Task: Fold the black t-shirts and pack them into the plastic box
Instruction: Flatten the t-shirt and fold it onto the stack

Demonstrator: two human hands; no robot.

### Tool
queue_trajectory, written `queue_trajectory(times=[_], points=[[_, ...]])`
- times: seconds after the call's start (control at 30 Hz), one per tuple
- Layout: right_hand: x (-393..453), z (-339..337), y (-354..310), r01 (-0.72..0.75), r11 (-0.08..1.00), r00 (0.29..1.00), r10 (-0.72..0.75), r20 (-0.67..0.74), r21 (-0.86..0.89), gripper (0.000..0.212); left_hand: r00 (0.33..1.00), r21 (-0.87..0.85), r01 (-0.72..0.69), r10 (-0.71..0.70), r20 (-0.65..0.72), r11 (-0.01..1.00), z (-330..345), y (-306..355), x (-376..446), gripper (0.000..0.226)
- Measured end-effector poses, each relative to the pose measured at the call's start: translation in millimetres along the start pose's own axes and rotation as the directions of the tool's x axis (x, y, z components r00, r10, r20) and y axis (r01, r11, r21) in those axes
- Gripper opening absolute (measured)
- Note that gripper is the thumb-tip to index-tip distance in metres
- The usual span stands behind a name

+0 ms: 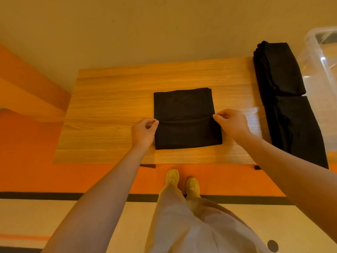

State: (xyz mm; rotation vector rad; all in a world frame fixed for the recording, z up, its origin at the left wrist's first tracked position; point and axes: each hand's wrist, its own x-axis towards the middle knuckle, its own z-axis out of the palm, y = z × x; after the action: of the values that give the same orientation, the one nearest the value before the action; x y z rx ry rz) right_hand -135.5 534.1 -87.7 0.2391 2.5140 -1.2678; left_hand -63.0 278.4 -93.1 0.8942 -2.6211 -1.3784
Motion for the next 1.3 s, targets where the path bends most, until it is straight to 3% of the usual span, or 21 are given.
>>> queue_trajectory(times=[0.2, 0.33, 0.4, 0.47, 0.57, 0.63, 0.7, 0.9, 1.13, 1.3], points=[[5.5, 4.8, 0.1, -0.014, 1.000, 0.999, 0.015, -0.034, 0.016, 0.024, 0.999, 0.004, -0.003, 0.003, -0.046, 1.000, 7.4, -3.8, 4.4, 0.018], [3.6, 7.6, 0.7, 0.000, 0.999, 0.998, -0.003, -0.058, -0.051, 0.030, 0.996, 0.117, -0.057, 0.065, -0.066, 0.992, 8.3, -7.7, 5.8, 0.019], [-1.4, 9.9, 1.0, 0.096, 0.979, 0.985, -0.119, -0.124, -0.180, 0.034, 0.965, 0.366, -0.200, 0.247, -0.086, 0.909, 7.8, -10.2, 3.8, 0.023], [-8.3, 15.5, 0.5, 0.303, 0.894, 0.913, -0.371, -0.168, -0.329, 0.035, 0.883, 0.545, -0.371, 0.467, -0.043, 0.752, 12.6, -7.4, -3.1, 0.029], [-21.3, 38.8, 4.9, 0.563, 0.716, 0.788, -0.616, 0.006, -0.413, 0.038, 0.746, 0.519, -0.636, 0.627, 0.224, 0.571, 35.1, 2.6, -22.4, 0.038], [-29.5, 56.5, 16.5, 0.610, 0.616, 0.767, -0.617, 0.177, -0.498, 0.047, 0.747, 0.516, -0.659, 0.556, 0.364, 0.547, 49.3, -4.0, -31.2, 0.049], [-32.7, 63.4, 30.0, 0.587, 0.548, 0.790, -0.549, 0.273, -0.597, 0.057, 0.788, 0.562, -0.615, 0.464, 0.405, 0.553, 53.5, -18.9, -29.9, 0.055], [-27.8, 50.0, 42.6, 0.496, 0.503, 0.854, -0.428, 0.294, -0.708, 0.071, 0.835, 0.616, -0.551, 0.370, 0.408, 0.563, 39.3, -37.4, -25.9, 0.073], [-31.4, 45.5, 35.6, 0.469, 0.605, 0.879, -0.390, 0.275, -0.643, 0.069, 0.862, 0.599, -0.497, 0.276, 0.426, 0.628, 23.5, -43.2, -26.5, 0.074], [4.0, 31.2, 2.7, 0.519, 0.691, 0.851, -0.474, 0.226, -0.504, 0.052, 0.843, 0.530, -0.527, 0.333, 0.422, 0.664, 0.7, -20.2, 21.6, 0.067]])
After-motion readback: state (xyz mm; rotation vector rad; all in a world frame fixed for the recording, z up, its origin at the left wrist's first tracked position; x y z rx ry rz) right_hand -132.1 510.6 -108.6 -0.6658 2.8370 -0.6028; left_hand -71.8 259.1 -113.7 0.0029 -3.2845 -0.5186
